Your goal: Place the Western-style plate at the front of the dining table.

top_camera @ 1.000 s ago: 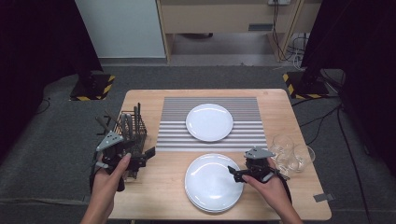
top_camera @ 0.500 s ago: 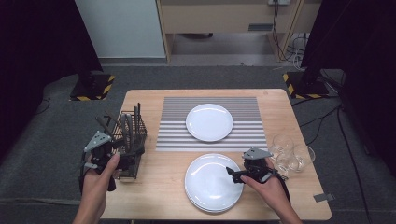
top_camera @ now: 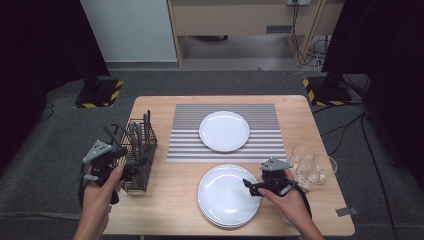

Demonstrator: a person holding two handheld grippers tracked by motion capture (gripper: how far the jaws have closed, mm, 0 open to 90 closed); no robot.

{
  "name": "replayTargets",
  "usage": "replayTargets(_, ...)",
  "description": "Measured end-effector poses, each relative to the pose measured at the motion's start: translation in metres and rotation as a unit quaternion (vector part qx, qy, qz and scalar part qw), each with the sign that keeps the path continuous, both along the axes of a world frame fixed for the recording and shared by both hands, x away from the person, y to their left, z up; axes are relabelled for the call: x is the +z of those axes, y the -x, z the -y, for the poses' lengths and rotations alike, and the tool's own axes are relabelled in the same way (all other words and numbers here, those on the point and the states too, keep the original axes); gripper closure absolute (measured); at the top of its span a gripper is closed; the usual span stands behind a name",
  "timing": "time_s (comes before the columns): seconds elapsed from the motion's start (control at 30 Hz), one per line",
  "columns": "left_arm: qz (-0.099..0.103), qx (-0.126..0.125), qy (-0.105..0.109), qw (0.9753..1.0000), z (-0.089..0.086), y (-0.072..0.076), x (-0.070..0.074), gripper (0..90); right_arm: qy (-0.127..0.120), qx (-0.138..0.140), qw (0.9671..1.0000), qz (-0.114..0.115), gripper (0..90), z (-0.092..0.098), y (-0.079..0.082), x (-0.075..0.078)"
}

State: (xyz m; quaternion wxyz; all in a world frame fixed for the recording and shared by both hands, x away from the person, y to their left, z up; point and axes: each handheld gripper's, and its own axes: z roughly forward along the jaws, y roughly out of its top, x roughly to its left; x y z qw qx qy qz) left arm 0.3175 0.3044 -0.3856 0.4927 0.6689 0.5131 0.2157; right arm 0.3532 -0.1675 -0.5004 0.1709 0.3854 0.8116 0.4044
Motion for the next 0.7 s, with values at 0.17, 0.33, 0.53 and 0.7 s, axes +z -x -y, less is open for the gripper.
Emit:
replayTargets(0.17, 0.001, 0.012, 0.001, 0.9999, -0.009, 0.001, 0.000, 10.3, -0.001, 0.000, 1.0000, -0.001, 7.5, 0.001, 0.000, 0.001)
replayTargets(0.33, 0.001, 0.032, 0.002, 0.9995, -0.019, 0.001, 0.000, 12.4, 0.001, 0.003, 1.0000, 0.002, 7.5, -0.001, 0.001, 0.001)
replayTargets(0.53, -0.002, 0.056, 0.001, 0.9984, -0.032, -0.002, -0.001, 14.5, 0.004, 0.005, 1.0000, 0.002, 7.5, -0.001, 0.001, 0.001)
replayTargets(0.7, -0.002, 0.070, -0.005, 0.9975, -0.039, -0.005, -0.004, 15.7, 0.006, 0.006, 1.0000, 0.002, 7.5, -0.003, 0.001, 0.001)
